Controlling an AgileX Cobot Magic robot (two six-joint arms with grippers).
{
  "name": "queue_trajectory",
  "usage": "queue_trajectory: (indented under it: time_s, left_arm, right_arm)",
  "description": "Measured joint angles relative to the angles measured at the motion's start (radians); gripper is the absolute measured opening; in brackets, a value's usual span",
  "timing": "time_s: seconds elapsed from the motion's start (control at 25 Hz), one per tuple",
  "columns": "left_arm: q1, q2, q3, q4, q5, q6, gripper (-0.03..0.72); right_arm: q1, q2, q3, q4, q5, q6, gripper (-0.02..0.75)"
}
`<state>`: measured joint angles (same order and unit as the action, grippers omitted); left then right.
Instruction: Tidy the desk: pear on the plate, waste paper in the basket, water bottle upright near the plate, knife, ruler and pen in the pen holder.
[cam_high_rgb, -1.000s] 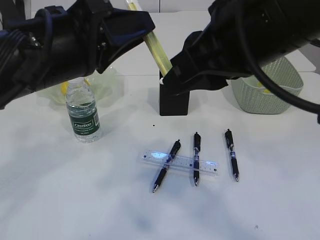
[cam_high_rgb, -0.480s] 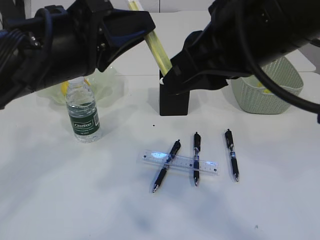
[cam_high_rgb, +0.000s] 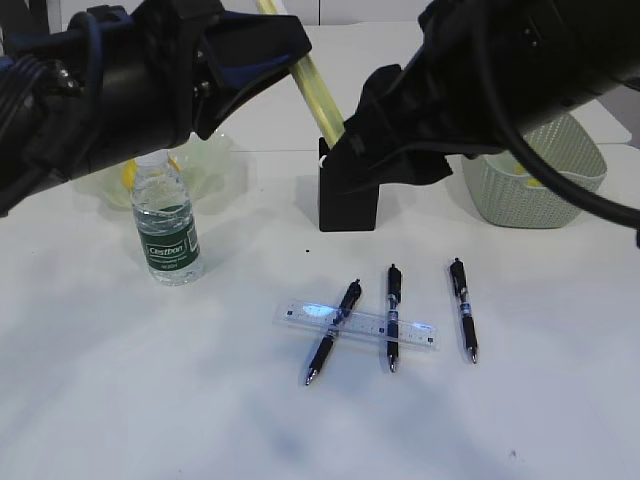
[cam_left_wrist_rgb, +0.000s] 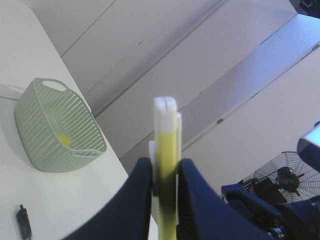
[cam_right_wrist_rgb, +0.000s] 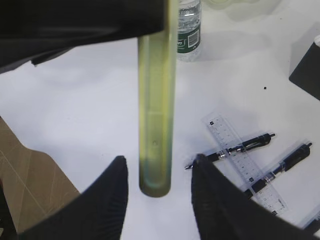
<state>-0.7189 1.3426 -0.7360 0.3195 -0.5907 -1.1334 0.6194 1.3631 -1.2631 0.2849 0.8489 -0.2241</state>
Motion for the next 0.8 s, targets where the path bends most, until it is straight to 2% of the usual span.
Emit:
queue_trajectory:
  time_s: [0.16, 0.4, 0.68, 0.8]
  left_arm:
    - [0.0, 0.0, 0.0, 0.004, 0.0, 0.0, 0.079]
    - [0.0, 0.0, 0.0, 0.014, 0.004, 0.0, 0.079]
    - [0.0, 0.009, 0.0, 0.022, 0.019, 0.0, 0.078]
    - [0.0, 0.02, 0.0, 0.023, 0.021, 0.012, 0.078]
  right_arm:
    - [0.0, 0.0, 0.0, -0.003, 0.002, 0.0, 0.361]
    - [0.0, 0.0, 0.0, -0.014, 0.006, 0.0, 0.384]
    - [0.0, -0.03, 0.0, -0.034, 0.034, 0.0, 0.527]
    - [0.0, -0.044, 0.0, -0.073, 0.082, 0.02, 0.547]
